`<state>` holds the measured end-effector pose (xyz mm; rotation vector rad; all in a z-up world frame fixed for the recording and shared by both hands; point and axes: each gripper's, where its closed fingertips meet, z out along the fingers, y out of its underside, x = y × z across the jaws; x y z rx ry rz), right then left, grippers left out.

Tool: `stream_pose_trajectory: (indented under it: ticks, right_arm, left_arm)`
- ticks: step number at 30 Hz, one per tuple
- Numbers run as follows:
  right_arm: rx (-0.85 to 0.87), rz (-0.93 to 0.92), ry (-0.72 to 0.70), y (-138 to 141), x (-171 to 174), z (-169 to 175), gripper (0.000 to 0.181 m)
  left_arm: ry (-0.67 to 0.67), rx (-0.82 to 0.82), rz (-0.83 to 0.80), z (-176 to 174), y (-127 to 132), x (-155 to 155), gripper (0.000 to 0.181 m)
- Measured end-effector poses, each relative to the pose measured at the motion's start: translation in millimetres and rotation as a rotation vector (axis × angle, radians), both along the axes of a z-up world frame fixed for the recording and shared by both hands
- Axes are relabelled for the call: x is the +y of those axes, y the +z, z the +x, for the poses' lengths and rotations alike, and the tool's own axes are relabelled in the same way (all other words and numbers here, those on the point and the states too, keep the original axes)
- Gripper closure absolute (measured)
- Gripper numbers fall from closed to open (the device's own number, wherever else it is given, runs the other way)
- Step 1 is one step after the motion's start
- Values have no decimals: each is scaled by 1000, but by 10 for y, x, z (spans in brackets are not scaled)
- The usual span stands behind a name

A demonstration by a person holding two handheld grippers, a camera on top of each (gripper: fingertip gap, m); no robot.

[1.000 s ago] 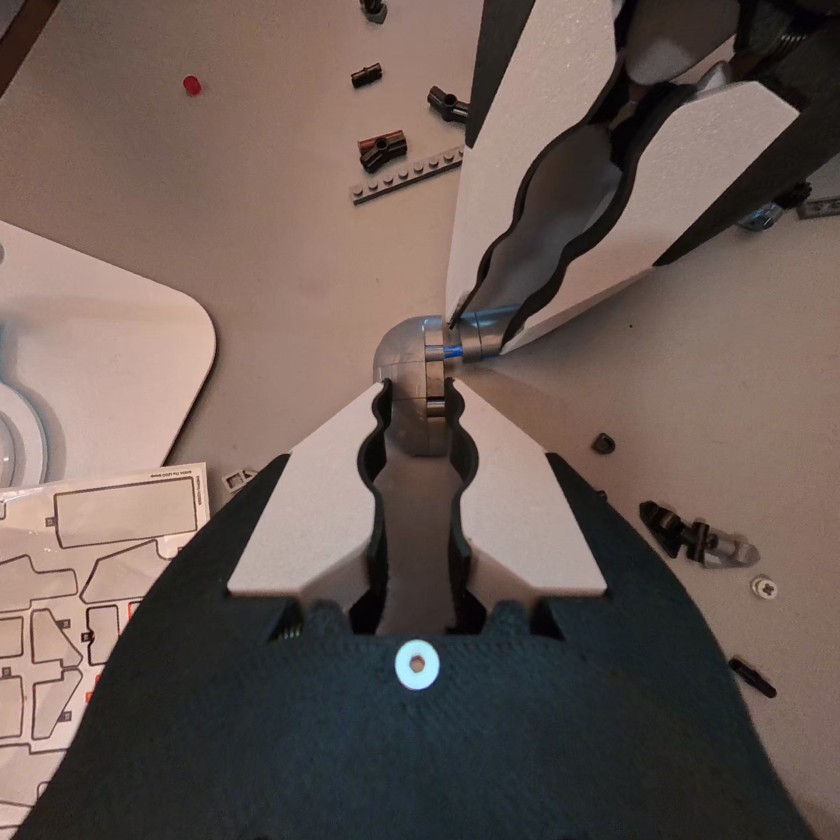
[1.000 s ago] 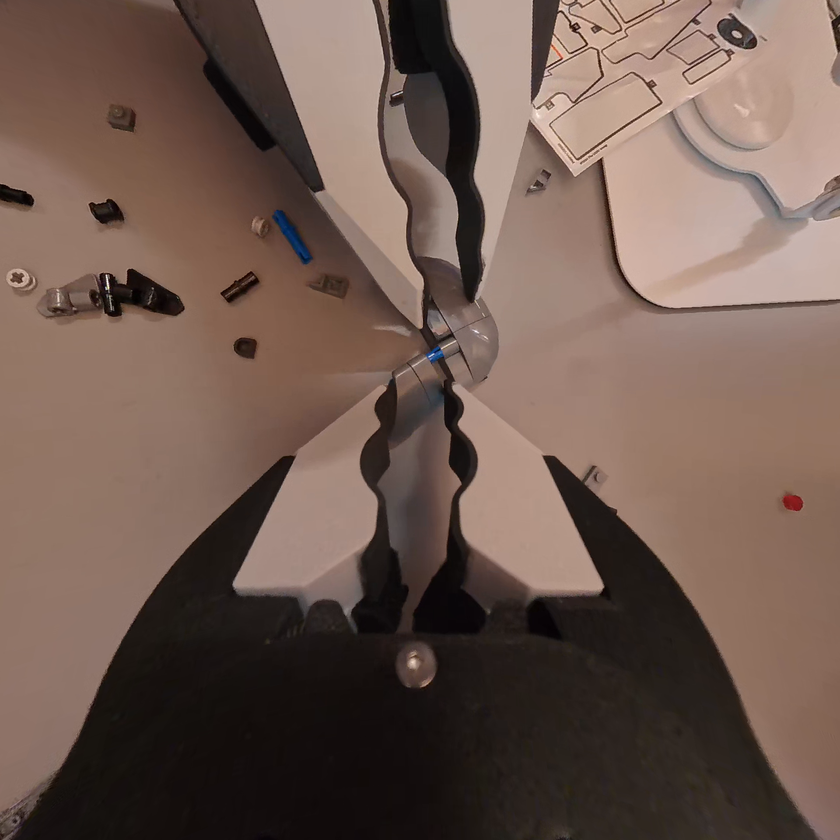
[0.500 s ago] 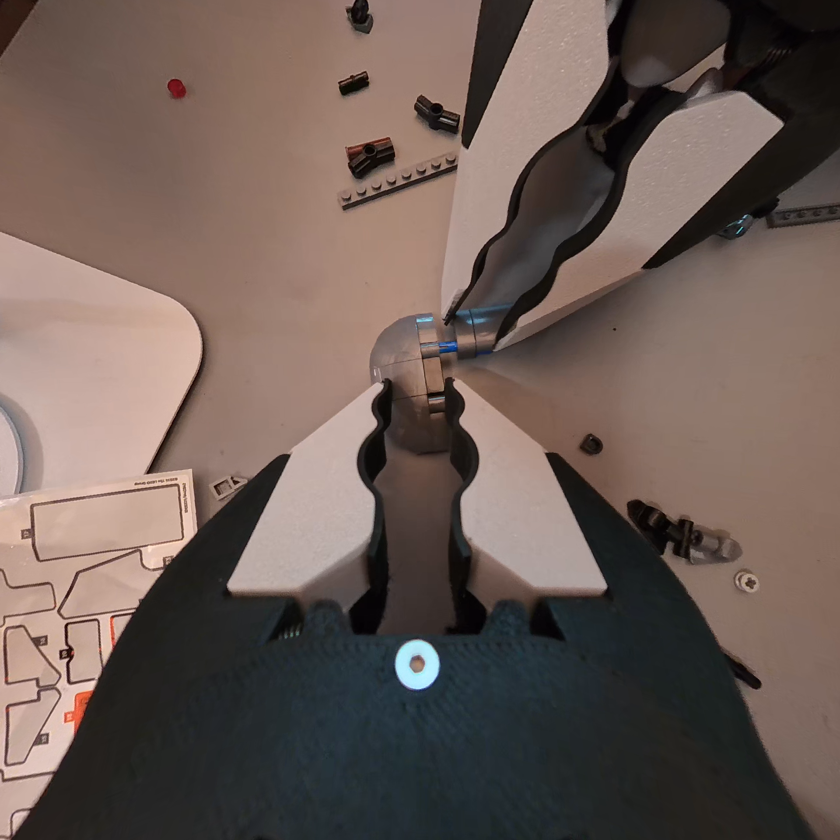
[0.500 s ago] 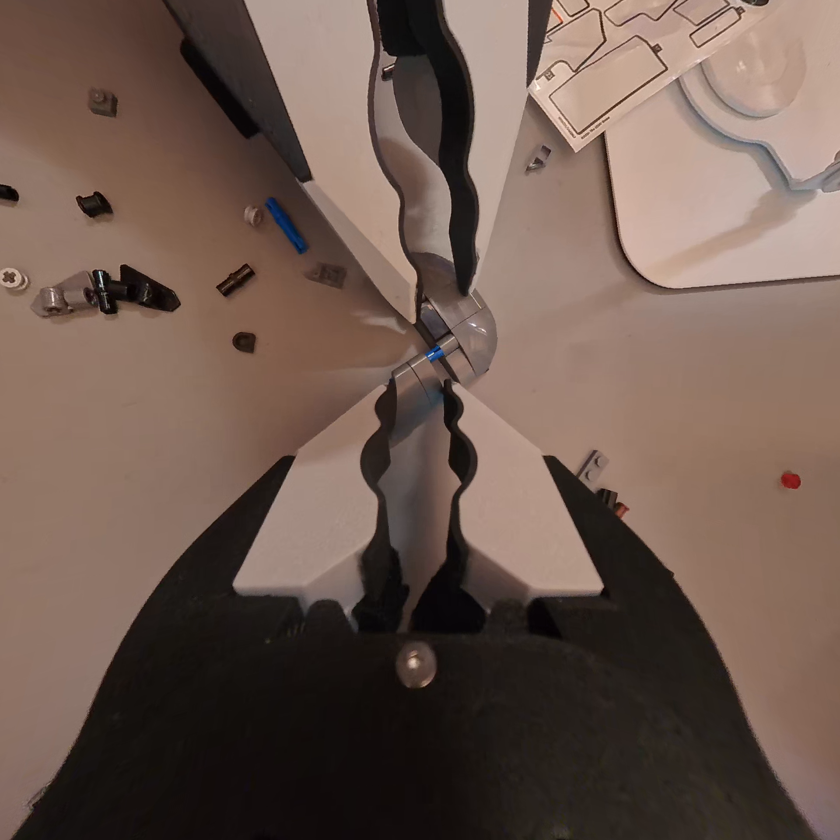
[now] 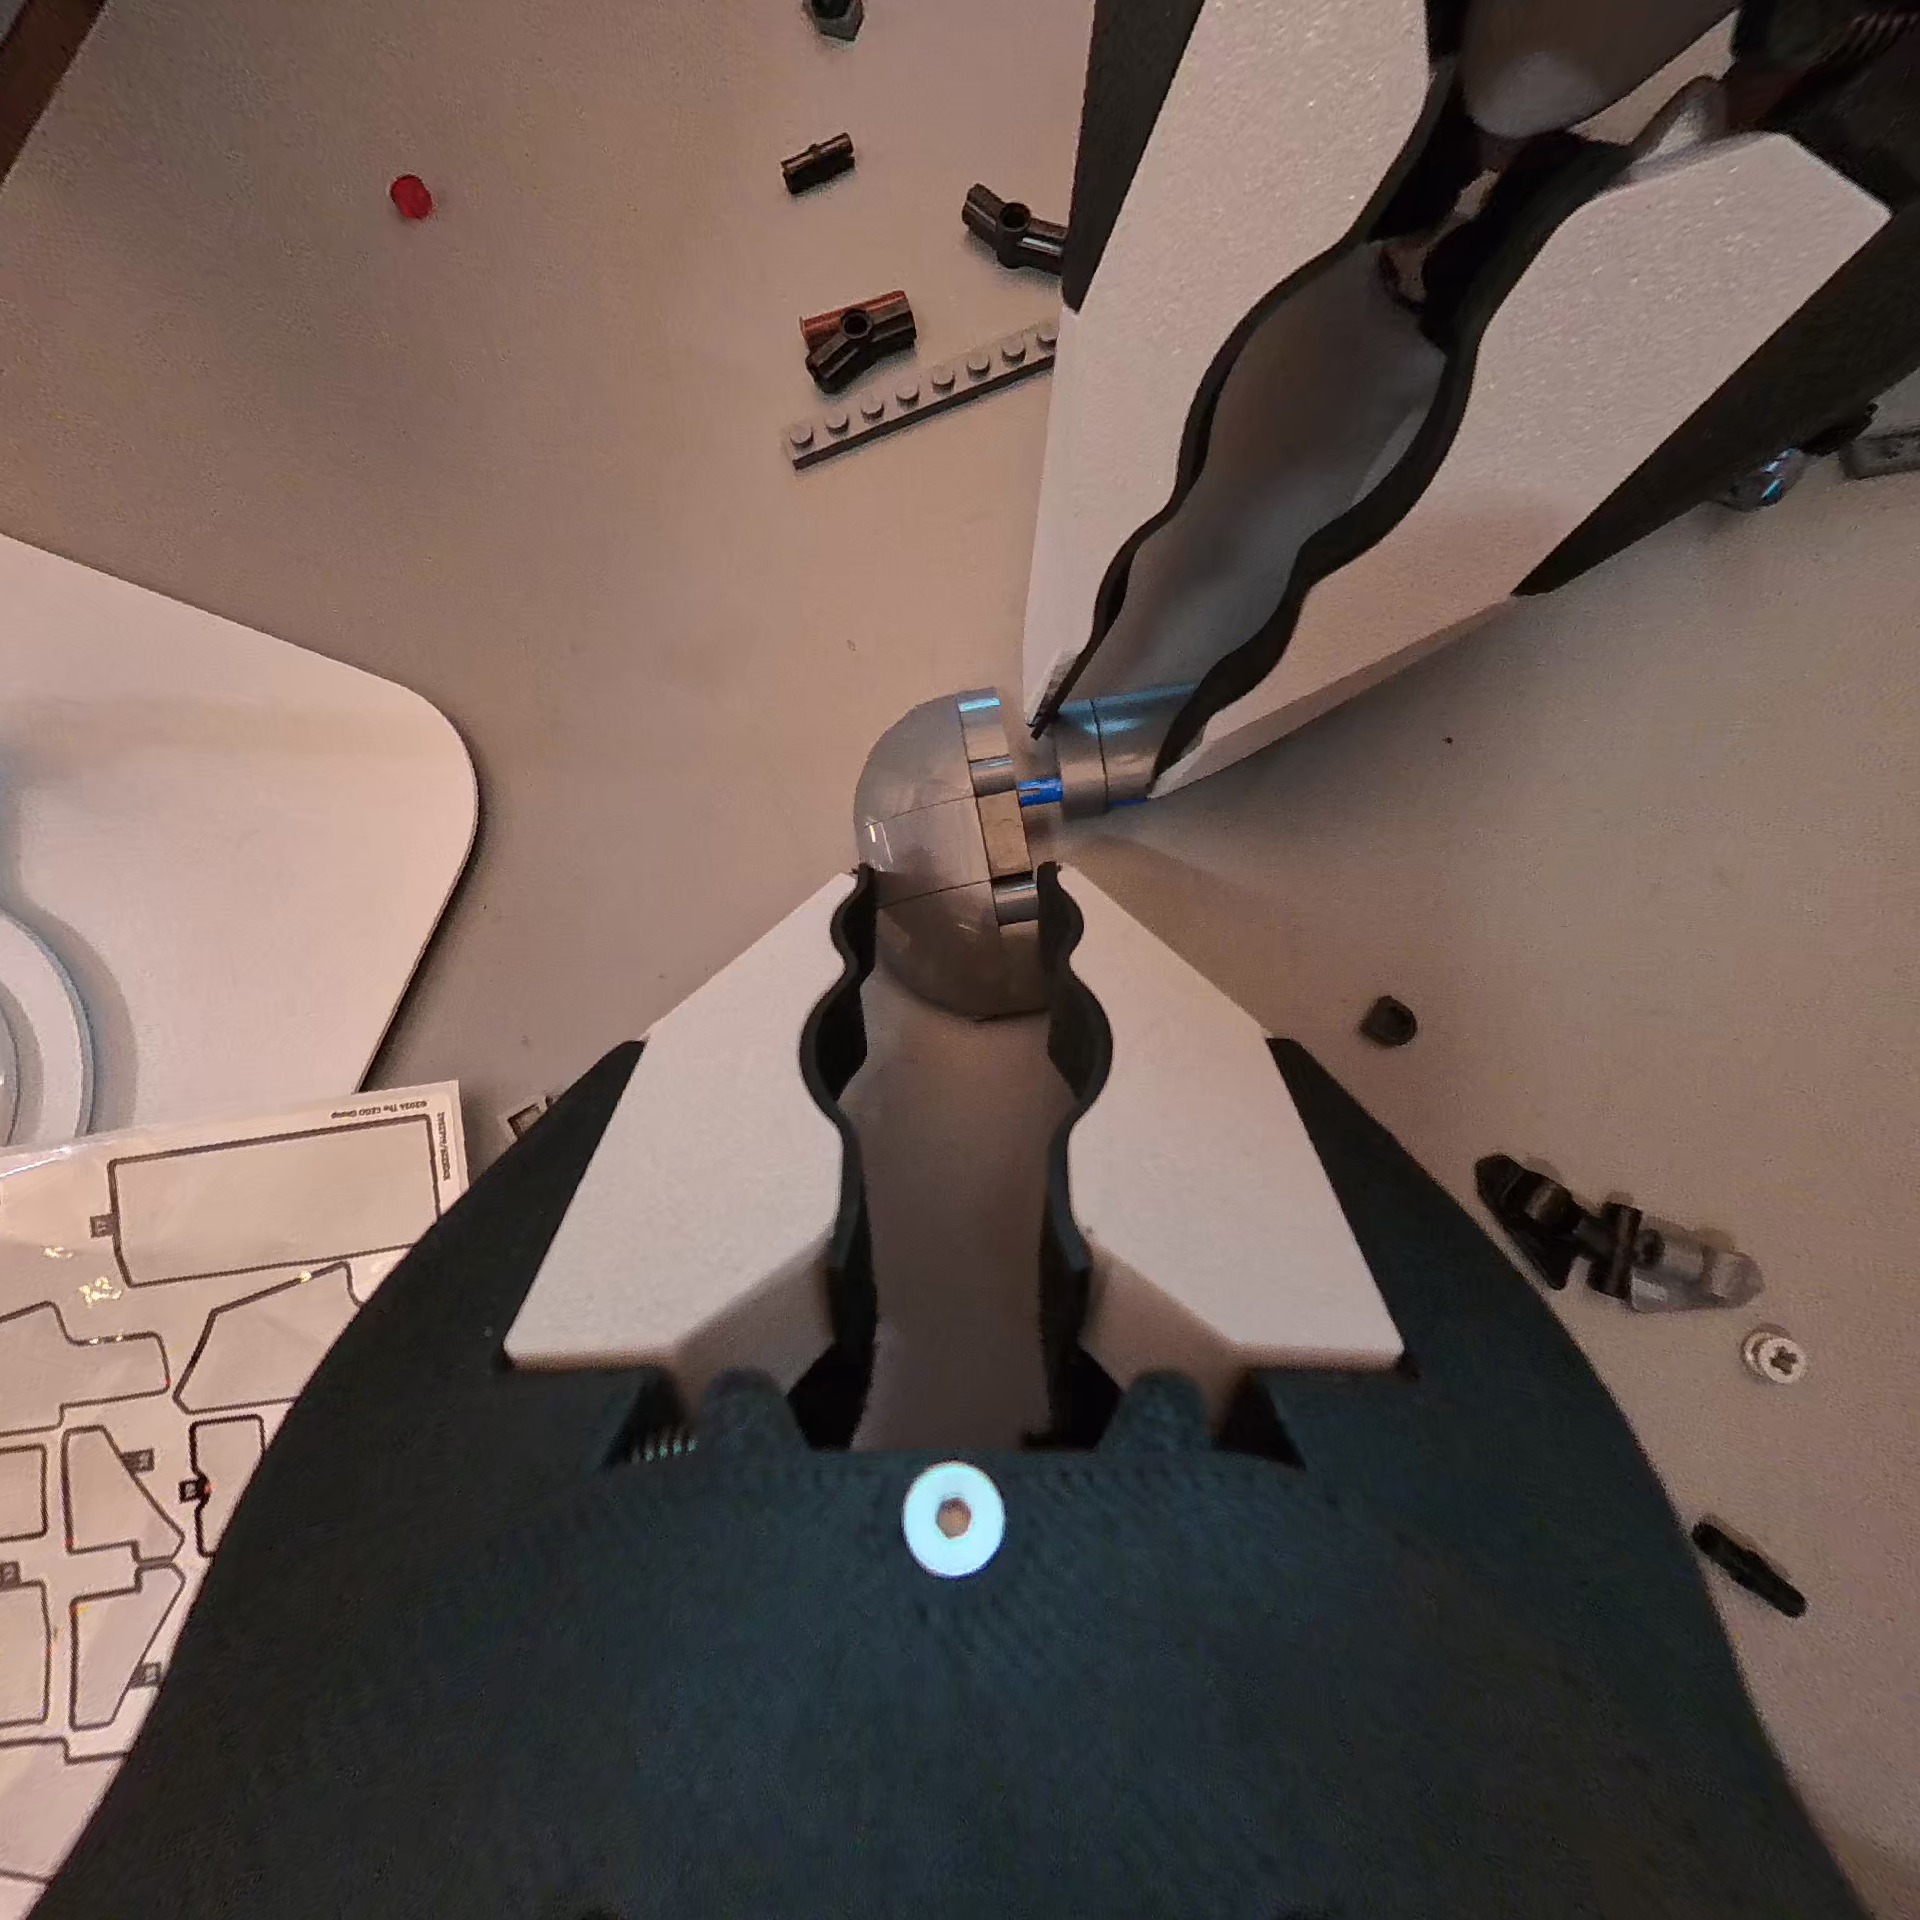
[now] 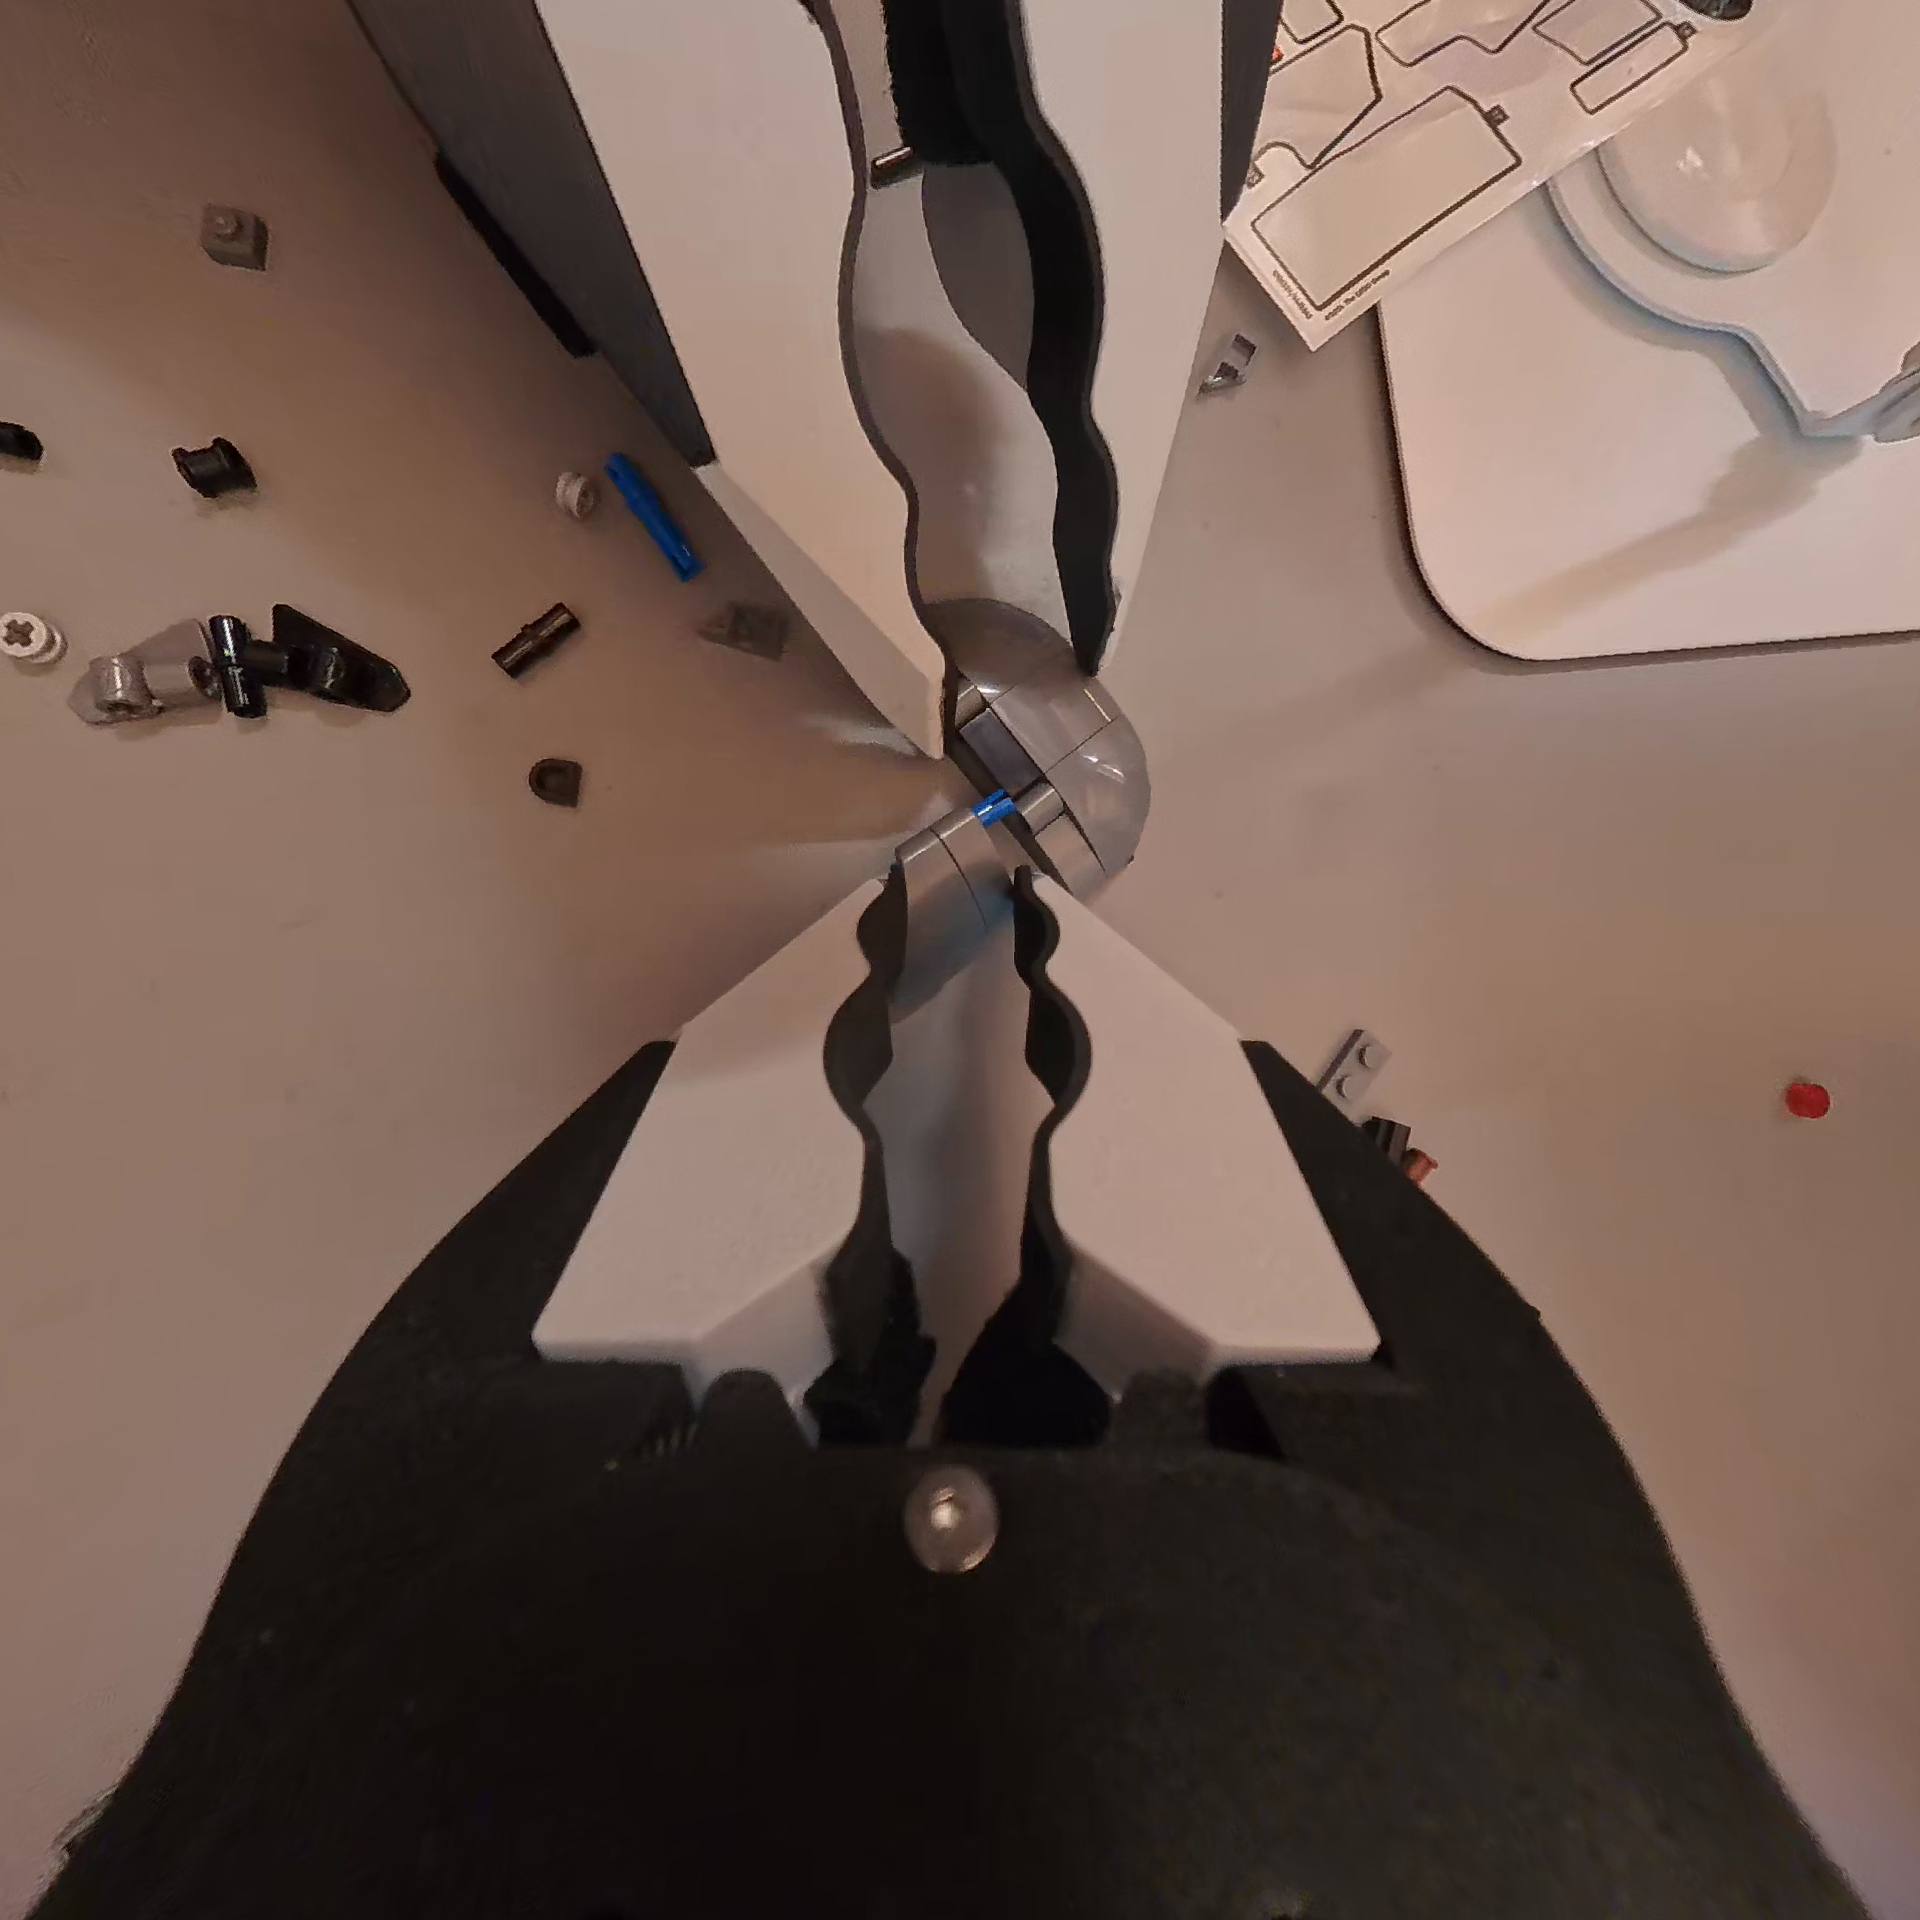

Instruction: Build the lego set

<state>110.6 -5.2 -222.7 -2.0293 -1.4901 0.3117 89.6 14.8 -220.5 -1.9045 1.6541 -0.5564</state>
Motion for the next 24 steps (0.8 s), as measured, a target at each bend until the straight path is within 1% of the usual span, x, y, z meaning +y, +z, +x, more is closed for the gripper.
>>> stream_pose_trajectory:
  ticks: [8, 17, 24]
  right_arm:
    - [4, -10, -4, 1, 1, 19, 162]
    - [1, -13, -18, 2, 7, 30, 162]
    - [-3, -21, -34, 0, 9, 33, 162]
  left_arm:
    - [14, -63, -105, -4, 26, -12, 154]
    - [-3, -25, -44, -2, 9, -19, 154]
    - [-11, -22, -29, 13, 7, -27, 154]
